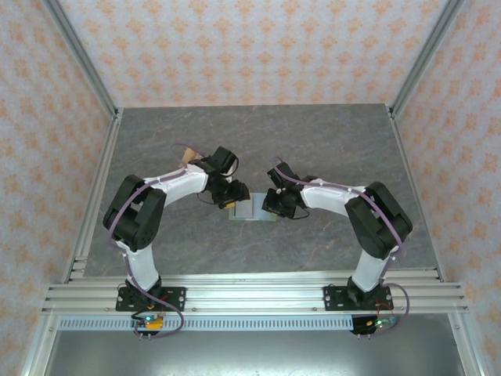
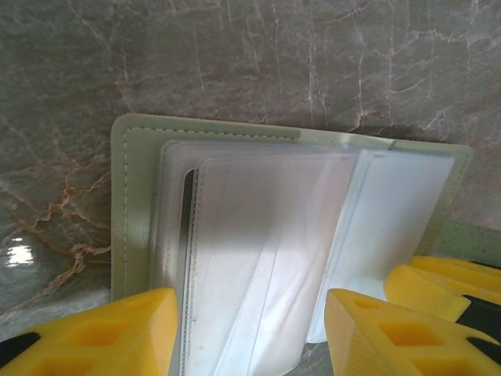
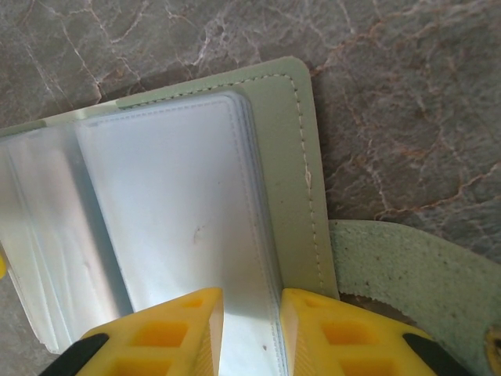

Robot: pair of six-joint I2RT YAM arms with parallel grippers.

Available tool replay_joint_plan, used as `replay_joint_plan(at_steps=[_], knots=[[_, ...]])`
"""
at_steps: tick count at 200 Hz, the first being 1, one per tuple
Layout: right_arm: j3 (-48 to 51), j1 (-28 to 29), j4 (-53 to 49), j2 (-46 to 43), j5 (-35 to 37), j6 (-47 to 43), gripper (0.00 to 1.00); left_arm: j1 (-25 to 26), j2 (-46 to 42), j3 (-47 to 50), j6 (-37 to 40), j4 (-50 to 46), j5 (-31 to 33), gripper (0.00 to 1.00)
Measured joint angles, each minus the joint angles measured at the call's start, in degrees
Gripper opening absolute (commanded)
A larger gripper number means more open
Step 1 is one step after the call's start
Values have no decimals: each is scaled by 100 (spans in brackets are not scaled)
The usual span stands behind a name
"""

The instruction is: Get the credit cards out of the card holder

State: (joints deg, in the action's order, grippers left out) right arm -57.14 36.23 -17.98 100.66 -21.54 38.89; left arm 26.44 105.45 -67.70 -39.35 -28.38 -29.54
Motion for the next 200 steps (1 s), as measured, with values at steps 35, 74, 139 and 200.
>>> replay_joint_plan(at_steps=[35,74,139,200], knots=[[0,2,0,2,9,0,28,0,87,-127,46,-72,0,54],[0,0,2,13,-4,0,28,20,177,-184,85,-116,0,55],[0,0,2,17,-9,0,27,131,262,-343,289,-238,-4,52],[0,0,2,22,-11,2,26,170,260,-439,391,-271,-46,48]])
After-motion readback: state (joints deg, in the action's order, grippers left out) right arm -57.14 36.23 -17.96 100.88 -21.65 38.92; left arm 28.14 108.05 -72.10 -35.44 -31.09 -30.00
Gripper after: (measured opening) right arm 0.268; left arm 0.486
